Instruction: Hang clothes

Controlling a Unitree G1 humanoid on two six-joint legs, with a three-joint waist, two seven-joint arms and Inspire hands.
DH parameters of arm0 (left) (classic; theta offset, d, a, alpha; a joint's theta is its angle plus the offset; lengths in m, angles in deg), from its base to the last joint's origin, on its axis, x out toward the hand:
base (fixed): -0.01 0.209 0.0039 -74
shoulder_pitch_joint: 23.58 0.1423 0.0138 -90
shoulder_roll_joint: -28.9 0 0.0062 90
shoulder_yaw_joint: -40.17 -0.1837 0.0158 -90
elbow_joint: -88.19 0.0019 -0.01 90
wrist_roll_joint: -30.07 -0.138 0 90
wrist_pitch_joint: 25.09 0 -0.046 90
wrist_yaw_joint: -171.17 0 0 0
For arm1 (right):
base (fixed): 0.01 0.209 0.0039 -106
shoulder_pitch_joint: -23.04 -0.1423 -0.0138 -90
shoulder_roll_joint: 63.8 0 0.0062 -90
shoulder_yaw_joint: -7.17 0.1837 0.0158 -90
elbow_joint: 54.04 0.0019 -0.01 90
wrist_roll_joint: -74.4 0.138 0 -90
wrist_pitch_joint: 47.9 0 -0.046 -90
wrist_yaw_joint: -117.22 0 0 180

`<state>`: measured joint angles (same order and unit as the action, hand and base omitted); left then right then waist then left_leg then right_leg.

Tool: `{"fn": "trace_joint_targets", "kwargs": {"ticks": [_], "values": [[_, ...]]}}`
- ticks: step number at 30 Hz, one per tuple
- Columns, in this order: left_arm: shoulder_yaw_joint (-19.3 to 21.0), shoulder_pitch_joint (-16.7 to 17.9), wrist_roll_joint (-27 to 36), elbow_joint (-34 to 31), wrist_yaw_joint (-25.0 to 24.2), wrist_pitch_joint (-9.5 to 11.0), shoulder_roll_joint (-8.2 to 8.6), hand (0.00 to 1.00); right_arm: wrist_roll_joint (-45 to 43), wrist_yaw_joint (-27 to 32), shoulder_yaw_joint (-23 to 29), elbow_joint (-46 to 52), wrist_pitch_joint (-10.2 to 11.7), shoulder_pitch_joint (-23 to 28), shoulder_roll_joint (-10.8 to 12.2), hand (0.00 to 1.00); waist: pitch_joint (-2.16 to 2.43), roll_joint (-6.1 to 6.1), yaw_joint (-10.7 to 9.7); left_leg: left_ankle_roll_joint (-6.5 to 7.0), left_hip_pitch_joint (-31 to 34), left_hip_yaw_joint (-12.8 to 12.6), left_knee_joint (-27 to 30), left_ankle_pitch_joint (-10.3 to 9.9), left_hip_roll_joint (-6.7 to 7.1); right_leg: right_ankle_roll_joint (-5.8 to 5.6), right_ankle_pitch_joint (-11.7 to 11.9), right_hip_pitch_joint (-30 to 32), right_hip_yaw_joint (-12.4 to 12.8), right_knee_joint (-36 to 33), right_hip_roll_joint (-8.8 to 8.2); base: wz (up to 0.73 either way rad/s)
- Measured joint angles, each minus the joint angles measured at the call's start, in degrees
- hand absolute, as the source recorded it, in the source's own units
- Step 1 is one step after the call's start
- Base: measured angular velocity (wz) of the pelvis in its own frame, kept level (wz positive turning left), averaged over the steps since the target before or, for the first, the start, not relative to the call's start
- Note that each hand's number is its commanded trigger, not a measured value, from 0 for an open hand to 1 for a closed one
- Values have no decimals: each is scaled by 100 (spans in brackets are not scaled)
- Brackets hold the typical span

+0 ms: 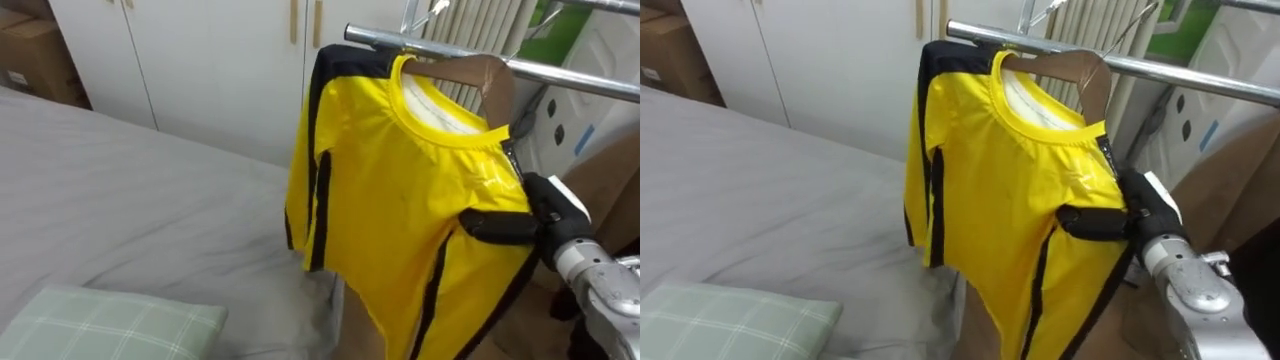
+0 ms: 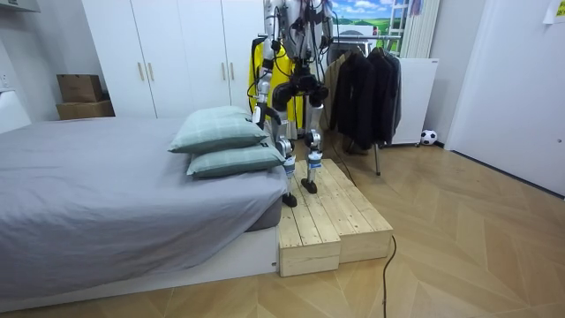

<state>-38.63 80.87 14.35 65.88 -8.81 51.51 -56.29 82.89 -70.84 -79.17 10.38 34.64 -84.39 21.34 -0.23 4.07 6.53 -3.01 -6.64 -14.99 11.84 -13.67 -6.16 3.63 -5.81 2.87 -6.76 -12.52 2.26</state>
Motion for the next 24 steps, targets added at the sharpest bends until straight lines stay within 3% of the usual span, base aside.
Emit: {"fn": "trace_joint_targets", "kwargs": {"ticks": [4,13,24], "values": [[28,6,-4,-34,-68,1,-2,0,130,-167,0,-388,-11,-140,-37,100,4,-8,-2,3,-15,51,-1,24,13,-2,-4,-40,-44,22,-18,8],[45,-9,-3,-74,-77,9,-7,0,207,-522,-20,-902,-10,-332,-374,100,9,-15,9,-14,-8,116,-16,58,19,5,-2,-74,-63,41,-14,3],[38,-10,-8,-133,-76,7,-15,0,254,-537,-26,-1801,10,-334,-391,100,-1,-14,32,-13,-7,160,-21,58,18,6,-5,-98,-121,90,-24,1]]}}
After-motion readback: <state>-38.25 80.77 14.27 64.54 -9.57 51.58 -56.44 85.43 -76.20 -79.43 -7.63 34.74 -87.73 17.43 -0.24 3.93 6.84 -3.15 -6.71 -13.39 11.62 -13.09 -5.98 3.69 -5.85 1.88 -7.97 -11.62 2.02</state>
